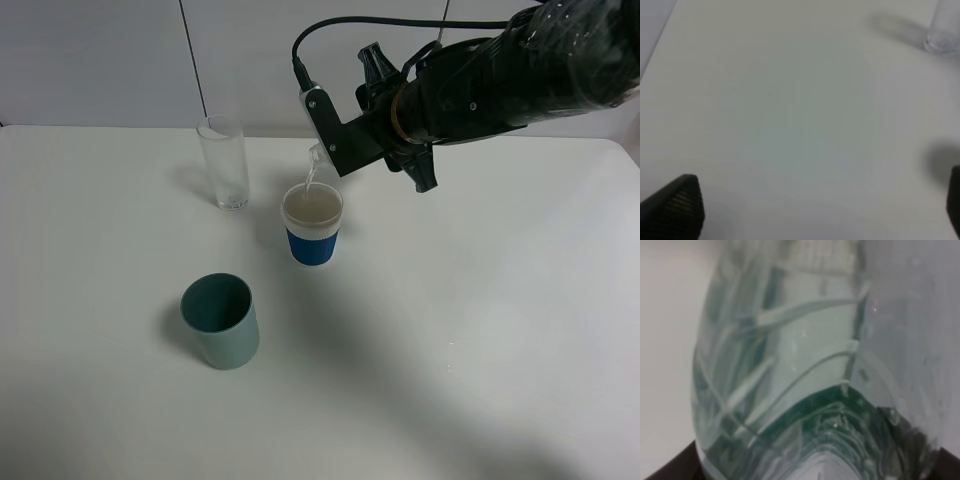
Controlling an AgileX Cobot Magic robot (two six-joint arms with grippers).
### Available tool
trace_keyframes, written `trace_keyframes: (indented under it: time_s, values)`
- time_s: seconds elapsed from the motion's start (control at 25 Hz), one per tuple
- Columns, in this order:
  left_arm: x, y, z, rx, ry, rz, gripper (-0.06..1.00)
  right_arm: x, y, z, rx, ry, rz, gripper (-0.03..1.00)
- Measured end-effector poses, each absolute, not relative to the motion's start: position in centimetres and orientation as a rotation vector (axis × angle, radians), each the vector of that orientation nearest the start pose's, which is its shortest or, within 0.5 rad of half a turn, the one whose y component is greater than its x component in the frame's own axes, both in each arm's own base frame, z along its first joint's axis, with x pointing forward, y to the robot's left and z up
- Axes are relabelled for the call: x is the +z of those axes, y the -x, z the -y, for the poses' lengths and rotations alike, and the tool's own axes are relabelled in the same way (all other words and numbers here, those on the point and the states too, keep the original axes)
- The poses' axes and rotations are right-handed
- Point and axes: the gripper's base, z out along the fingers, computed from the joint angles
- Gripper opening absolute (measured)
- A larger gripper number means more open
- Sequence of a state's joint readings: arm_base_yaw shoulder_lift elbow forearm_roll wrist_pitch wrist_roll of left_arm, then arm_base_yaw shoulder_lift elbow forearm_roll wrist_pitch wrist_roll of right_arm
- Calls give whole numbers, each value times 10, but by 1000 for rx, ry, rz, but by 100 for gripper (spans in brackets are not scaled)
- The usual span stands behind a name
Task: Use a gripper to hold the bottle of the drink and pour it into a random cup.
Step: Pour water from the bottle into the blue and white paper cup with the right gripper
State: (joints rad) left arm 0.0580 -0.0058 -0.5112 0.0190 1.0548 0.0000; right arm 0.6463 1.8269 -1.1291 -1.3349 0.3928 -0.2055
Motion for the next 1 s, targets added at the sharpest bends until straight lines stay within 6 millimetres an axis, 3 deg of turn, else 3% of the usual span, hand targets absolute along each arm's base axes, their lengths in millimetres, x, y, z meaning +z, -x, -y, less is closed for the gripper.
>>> trace_keyframes:
  time_s: [1.0]
  values:
    - [281, 7, -1, 59, 60, -2021, 98, 206, -333, -209, -899, 2032, -1249, 55]
